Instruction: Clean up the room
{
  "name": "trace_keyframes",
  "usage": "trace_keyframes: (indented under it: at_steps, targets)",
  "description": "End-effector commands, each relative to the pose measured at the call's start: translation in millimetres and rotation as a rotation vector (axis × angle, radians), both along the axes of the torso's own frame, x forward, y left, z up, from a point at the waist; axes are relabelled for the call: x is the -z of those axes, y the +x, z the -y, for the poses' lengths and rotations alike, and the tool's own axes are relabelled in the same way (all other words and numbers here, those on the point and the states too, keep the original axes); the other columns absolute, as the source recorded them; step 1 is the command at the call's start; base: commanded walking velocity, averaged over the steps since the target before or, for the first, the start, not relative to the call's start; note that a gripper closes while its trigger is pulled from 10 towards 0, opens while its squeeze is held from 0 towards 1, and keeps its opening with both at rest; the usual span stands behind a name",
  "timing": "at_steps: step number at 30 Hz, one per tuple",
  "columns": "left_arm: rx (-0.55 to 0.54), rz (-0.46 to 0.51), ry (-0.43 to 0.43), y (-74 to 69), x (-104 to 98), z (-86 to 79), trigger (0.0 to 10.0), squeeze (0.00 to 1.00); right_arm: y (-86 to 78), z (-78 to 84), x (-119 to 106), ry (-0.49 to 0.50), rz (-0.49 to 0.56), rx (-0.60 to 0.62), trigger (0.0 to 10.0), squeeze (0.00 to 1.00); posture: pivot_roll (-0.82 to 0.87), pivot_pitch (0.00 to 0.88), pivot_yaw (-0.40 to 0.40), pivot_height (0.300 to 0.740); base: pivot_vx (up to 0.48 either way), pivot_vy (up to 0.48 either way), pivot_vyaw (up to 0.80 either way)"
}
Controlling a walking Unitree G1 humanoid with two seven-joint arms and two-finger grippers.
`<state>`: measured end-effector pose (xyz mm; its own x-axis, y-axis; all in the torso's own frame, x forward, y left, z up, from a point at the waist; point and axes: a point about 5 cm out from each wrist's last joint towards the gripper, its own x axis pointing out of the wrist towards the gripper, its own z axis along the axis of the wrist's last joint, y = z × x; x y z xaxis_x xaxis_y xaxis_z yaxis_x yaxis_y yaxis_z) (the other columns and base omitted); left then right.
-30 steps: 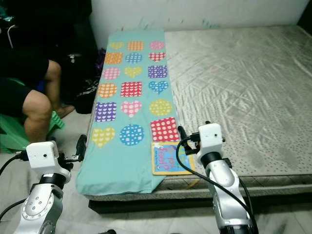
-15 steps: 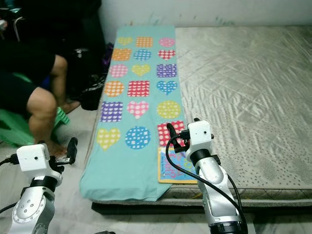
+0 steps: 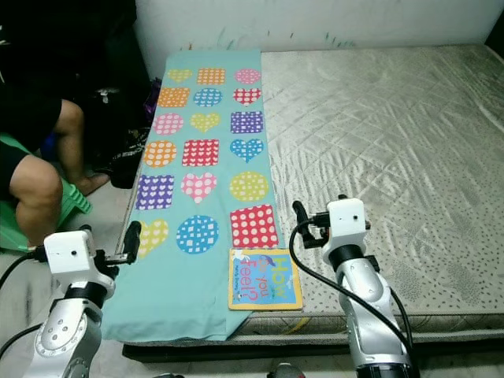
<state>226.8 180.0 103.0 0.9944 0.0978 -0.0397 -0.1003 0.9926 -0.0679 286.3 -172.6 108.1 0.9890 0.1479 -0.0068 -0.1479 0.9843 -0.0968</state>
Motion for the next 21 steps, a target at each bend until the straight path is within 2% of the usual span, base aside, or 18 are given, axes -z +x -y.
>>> trace_keyframes:
  at_steps: [1,11,21]
  targets:
    - [-0.019,-0.018,0.012,-3.2,2.7,-8.5,10.0,0.00,0.7,-5.4,-5.0,0.016,0.015,-0.017,10.0,0.00,-0.11,0.146,0.004,0.740,0.000,0.480,0.00]
    - [-0.014,0.008,-0.004,0.8,-0.4,-6.3,10.0,0.00,1.9,2.0,-8.4,0.010,0.028,-0.004,10.0,0.00,-0.11,0.136,0.001,0.740,0.000,0.480,0.00]
    - [-0.012,0.008,0.009,2.4,-0.4,-4.8,10.0,0.00,4.8,-1.5,-9.9,-0.015,0.036,-0.029,10.0,0.00,-0.12,0.133,0.000,0.740,0.000,0.000,0.00]
